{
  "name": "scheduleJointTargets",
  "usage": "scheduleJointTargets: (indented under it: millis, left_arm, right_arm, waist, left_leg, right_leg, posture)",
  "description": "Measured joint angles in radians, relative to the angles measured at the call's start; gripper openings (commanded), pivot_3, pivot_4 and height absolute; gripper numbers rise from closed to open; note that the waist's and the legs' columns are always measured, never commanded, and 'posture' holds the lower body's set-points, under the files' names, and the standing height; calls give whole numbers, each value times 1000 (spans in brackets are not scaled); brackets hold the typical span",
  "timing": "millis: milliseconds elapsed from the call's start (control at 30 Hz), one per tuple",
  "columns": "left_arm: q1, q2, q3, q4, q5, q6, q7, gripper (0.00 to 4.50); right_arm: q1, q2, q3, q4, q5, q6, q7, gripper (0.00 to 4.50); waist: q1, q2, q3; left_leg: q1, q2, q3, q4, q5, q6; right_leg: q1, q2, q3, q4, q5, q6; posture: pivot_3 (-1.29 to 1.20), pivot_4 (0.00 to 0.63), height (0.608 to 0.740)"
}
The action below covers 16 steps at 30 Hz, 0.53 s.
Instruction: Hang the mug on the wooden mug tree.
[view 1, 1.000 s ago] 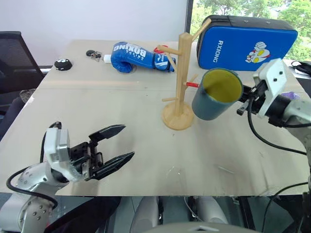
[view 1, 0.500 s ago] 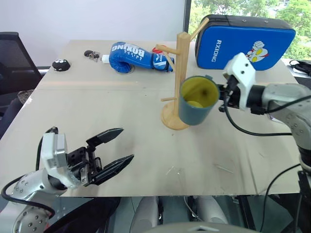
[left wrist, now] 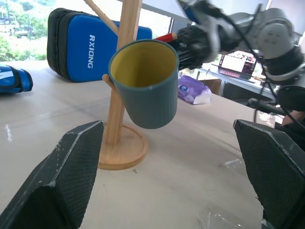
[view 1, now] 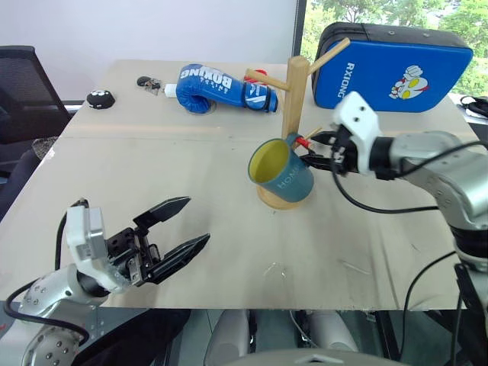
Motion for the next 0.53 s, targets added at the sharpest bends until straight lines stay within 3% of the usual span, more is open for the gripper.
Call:
scheduleJointTargets:
  millis: [100,233,367,533]
  left_arm:
    - [7,-4,0,13,1,0,-7,4500]
    - [48,-1,10,39,16,15,-3,4500]
    - [83,5,26,87,81,21,25,4500]
    - [82,17,28,191,197,20,43,4500]
  right_arm:
    - [129,-37,-122,-47,44,-43,52,2185]
    - [433,-92,-314,-83,51,-137,114,2185]
    - [690,-106,-429,-72,21,-246,176,2185]
    - [865,-80,-508,-18,-33,-381,202,2185]
  waist:
    - [-6,0,0]
    - [4,-2,-1]
    - [5,-3,-1]
    - [-2,-3,-1]
  left_leg:
    - [1,0,2,0,0,0]
    - [2,0,0,0,0,0]
    - [3,1,0,0,0,0]
    - [6,1,0,1,0,0]
  right_leg:
    - [0,1,2,0,0,0]
    - [2,1,0,-1,0,0]
    - [3,2,1,-1,-2,3]
    - [5,2,1,0,-3,4]
  posture:
    - [0,150,740]
    - [0,150,740]
    - [0,150,740]
    - [0,150,740]
